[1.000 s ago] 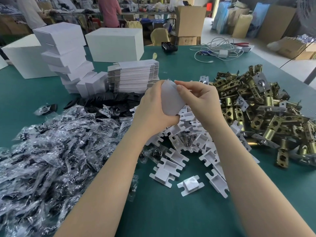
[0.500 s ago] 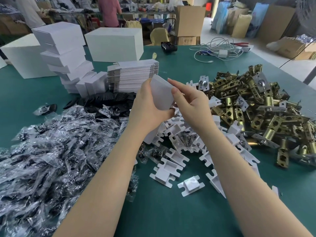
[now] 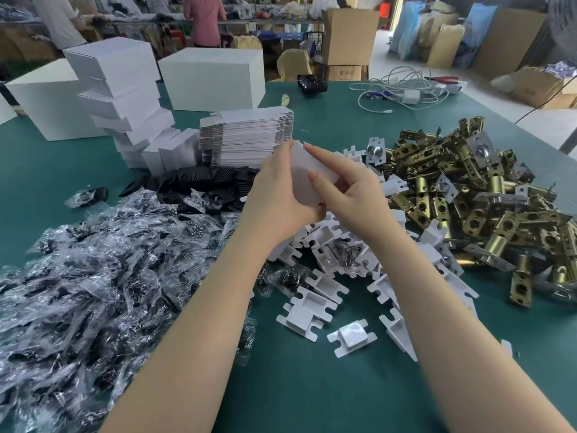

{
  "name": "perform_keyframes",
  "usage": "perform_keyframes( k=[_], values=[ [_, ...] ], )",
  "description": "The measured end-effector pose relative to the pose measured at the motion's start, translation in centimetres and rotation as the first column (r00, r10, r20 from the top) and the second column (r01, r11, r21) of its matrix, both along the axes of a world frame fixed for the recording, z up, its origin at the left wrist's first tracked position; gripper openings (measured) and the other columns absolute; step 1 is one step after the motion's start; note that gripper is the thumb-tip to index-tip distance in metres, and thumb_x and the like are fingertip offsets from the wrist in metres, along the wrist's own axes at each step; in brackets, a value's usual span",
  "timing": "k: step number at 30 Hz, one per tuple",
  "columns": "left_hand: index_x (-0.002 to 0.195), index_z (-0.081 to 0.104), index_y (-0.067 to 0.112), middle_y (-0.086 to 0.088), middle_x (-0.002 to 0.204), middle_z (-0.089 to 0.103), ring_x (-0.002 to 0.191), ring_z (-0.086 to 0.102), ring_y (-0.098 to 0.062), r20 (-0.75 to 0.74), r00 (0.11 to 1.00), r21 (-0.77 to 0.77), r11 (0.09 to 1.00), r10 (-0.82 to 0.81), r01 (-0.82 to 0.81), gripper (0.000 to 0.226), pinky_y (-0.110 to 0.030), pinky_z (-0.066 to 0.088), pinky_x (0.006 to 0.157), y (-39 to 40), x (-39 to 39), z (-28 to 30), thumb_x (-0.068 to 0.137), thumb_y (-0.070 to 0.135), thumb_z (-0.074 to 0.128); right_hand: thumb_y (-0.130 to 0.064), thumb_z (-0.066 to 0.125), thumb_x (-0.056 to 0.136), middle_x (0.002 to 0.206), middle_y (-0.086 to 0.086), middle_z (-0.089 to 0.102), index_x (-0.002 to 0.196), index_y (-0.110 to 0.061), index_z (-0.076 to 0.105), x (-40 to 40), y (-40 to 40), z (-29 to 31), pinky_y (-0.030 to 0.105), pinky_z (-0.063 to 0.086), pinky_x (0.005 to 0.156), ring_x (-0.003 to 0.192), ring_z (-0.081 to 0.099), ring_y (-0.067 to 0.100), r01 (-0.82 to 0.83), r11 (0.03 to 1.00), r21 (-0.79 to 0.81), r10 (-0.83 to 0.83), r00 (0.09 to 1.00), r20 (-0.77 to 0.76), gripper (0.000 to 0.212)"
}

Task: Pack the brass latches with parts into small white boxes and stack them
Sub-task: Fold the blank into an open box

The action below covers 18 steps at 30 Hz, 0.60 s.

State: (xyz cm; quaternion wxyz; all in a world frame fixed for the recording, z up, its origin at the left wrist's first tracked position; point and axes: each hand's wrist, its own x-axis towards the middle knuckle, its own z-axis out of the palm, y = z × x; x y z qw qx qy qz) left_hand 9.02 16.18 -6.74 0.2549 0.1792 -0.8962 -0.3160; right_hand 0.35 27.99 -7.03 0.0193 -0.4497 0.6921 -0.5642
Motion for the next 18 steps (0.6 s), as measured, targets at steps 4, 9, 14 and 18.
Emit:
perform_keyframes(
  k=[4, 9, 14, 18],
  values=[
    [0.158, 0.012, 0.025, -0.003, 0.157, 0.033, 0.141, 0.035, -0.022, -0.003, 1.0, -0.038, 0.999, 0.0, 0.0, 0.119, -0.031, 0.034, 0.103, -0.4, -0.1, 0.4, 0.067, 0.041, 0.087, -0.015, 0.057, 0.098, 0.079, -0.031, 0.059, 0.141, -0.034, 0.048, -0.3, 0.0, -0.3, 0.009, 0.04, 0.055, 0.059, 0.053, -0.002, -0.097, 0.993, 0.071, 0.091, 0.992, 0.089, 0.047],
    [0.158, -0.002, 0.036, 0.004, 0.157, 0.029, 0.138, 0.035, -0.019, 0.103, 0.995, -0.087, 0.996, -0.015, 0.024, 0.131, -0.042, 0.037, 0.103, -0.8, 0.4, 0.5, 0.062, 0.068, 0.082, -0.02, 0.057, 0.096, 0.111, 0.011, 0.06, 0.129, -0.033, 0.058, -1.8, 0.5, 0.0, 0.036, 0.061, 0.073, 0.088, 0.064, 0.025, 0.149, 0.989, -0.024, -0.111, 0.826, 0.553, 0.035],
    [0.156, -0.006, 0.042, 0.003, 0.163, 0.024, 0.139, 0.041, -0.008, -0.181, 0.967, 0.492, 0.836, -0.176, 0.244, 0.14, -0.037, 0.033, 0.115, -1.7, 1.0, 0.5, 0.054, 0.047, 0.089, -0.025, 0.064, 0.092, 0.106, 0.011, 0.063, 0.105, -0.012, 0.061, -3.6, 1.9, -0.5, 0.018, 0.049, 0.048, 0.071, 0.066, 0.015, 0.449, 0.892, -0.047, -0.173, 0.436, 0.883, 0.018],
    [0.156, 0.013, 0.039, 0.005, 0.162, 0.029, 0.146, 0.032, -0.007, -0.198, 0.944, 0.401, 0.857, -0.265, 0.325, 0.12, -0.031, 0.028, 0.118, -1.2, 0.4, -0.7, 0.066, 0.022, 0.091, -0.03, 0.063, 0.093, 0.066, 0.0, 0.063, 0.099, -0.007, 0.063, -3.2, 1.8, -0.4, 0.013, 0.039, 0.038, 0.045, 0.051, 0.004, 0.211, 0.976, -0.057, -0.027, 0.375, 0.927, 0.024]
  ],
)
